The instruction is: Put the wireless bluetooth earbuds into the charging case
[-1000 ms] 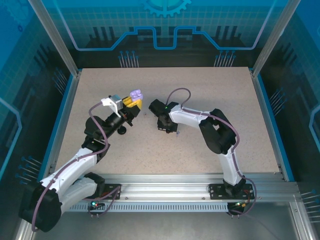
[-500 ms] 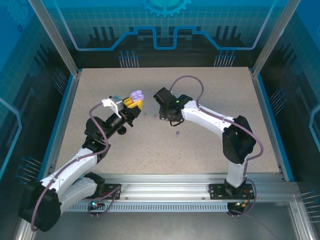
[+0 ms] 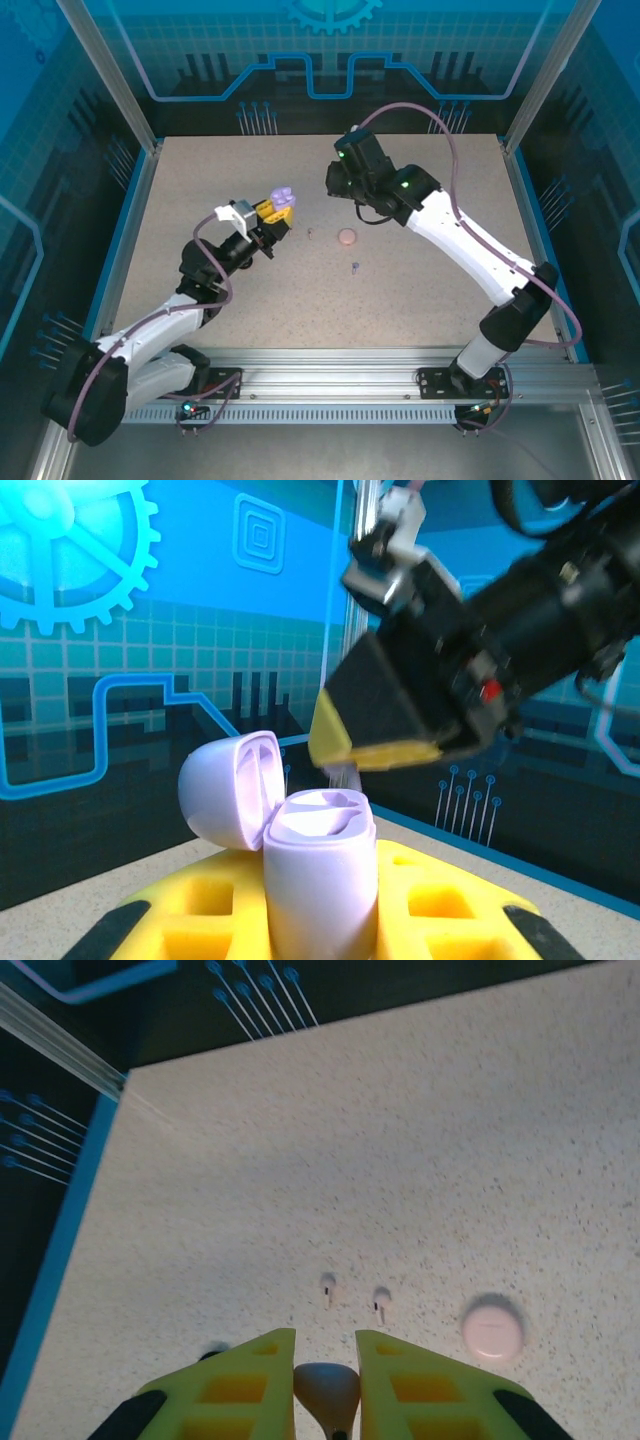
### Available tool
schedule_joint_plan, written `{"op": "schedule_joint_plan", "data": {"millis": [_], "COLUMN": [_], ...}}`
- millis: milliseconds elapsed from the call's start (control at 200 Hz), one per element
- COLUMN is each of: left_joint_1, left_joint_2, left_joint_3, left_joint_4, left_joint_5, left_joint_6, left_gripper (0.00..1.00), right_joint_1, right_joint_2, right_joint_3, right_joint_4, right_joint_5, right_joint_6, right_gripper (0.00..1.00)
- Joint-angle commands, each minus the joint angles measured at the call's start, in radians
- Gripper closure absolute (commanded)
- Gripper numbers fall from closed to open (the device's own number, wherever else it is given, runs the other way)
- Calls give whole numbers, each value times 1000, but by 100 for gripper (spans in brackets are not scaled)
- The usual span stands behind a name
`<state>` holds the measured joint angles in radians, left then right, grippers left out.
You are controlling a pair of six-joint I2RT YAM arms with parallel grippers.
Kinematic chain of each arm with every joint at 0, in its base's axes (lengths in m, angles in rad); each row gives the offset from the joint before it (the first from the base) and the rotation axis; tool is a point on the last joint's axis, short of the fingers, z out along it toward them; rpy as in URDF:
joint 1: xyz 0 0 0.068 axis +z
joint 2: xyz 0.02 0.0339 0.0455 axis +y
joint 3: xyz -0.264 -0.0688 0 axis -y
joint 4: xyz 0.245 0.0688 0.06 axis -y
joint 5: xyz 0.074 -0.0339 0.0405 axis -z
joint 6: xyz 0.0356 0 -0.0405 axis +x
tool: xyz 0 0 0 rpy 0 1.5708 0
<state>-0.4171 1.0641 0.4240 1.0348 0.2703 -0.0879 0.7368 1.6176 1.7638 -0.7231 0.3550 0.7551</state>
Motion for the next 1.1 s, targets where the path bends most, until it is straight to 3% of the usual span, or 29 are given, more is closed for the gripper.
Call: {"op": "schedule_joint_plan", "data": {"millis": [0,205,555,1096], "left_joint_1": [-12,-12,-13,-14], "left_joint_2": [39,106,183,226], "left_joint_3": [5,58,137,192], "left_joint_4": [128,143,217,247], "left_joint_5": [26,89,163,210], "left_joint_6": [93,161,154,132], "left_gripper": [100,100,100,100], "right_joint_1": [-6,1,50,109], "right_joint_2": [-57,-145,-235,-244], "right_joint_3": [18,-39,-167,-233], "right_joint_4": [59,207,406,494], "right_joint_5": [-27,-124,-316,-323], "right_joint_6": [-83,-212,-425,-478], "right_gripper": [82,81,81,82]}}
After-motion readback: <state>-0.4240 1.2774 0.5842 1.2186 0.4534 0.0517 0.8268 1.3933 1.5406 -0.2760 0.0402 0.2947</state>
